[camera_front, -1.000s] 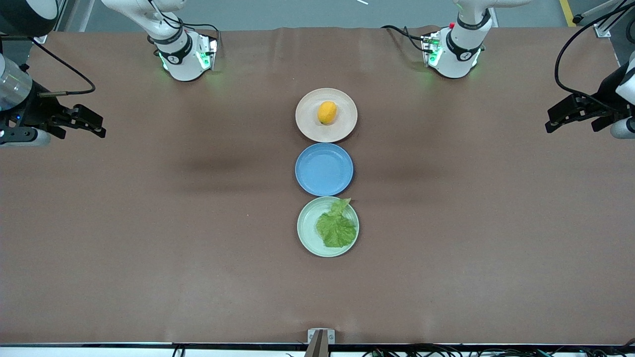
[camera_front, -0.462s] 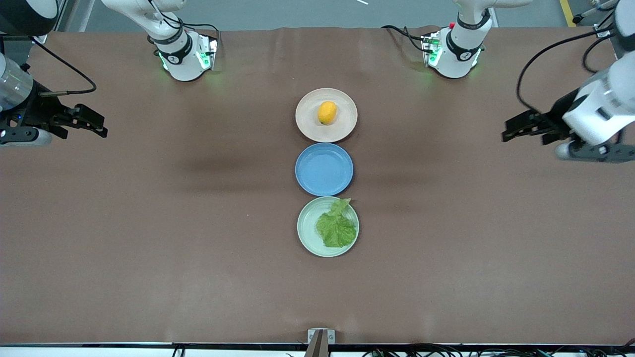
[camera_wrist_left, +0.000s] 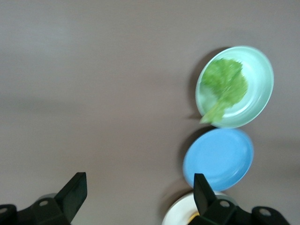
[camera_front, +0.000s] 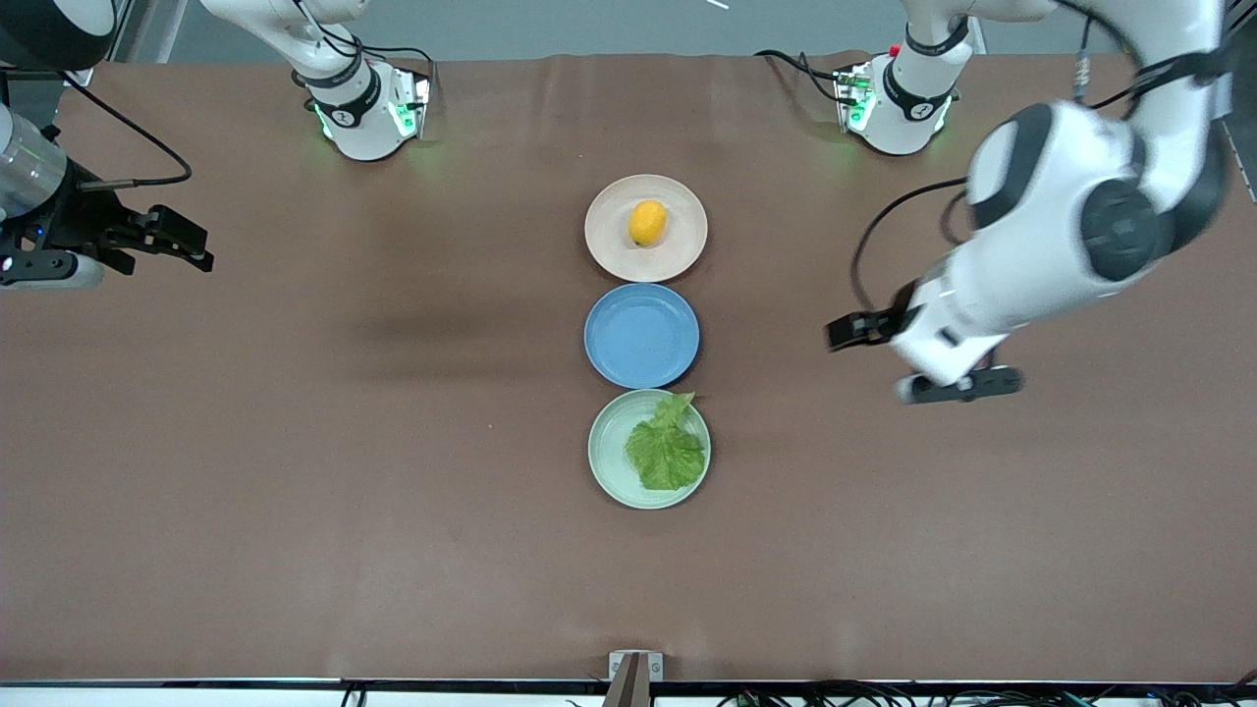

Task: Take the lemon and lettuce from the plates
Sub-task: 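Reach the left gripper down to the lettuce on the green plate, then grasp the lettuce with the left gripper while the right gripper reaches the lemon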

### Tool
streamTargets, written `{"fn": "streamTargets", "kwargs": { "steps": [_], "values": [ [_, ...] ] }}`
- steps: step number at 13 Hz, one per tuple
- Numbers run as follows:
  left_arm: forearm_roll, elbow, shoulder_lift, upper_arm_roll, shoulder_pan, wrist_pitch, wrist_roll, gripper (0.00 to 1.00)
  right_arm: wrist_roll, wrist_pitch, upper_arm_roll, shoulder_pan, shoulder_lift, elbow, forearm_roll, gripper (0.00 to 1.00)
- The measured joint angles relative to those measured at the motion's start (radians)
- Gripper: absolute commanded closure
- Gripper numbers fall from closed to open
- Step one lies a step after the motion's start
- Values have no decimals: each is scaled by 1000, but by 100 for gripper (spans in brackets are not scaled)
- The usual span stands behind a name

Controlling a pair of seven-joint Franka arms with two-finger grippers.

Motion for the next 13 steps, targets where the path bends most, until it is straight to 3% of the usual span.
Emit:
{"fn": "streamTargets", "kwargs": {
  "steps": [4,9,13],
  "values": [
    [3,17,174,0,-105,279,-262,0,0,0,-1,-5,17,6,0,0],
    [48,51,361,3,-199,569,-513,0,66,-4,12,-3,140,12,31,0],
    [49,64,437,3,-215,675,-534,0,402,2,28,175,138,5,94,0]
  ]
}}
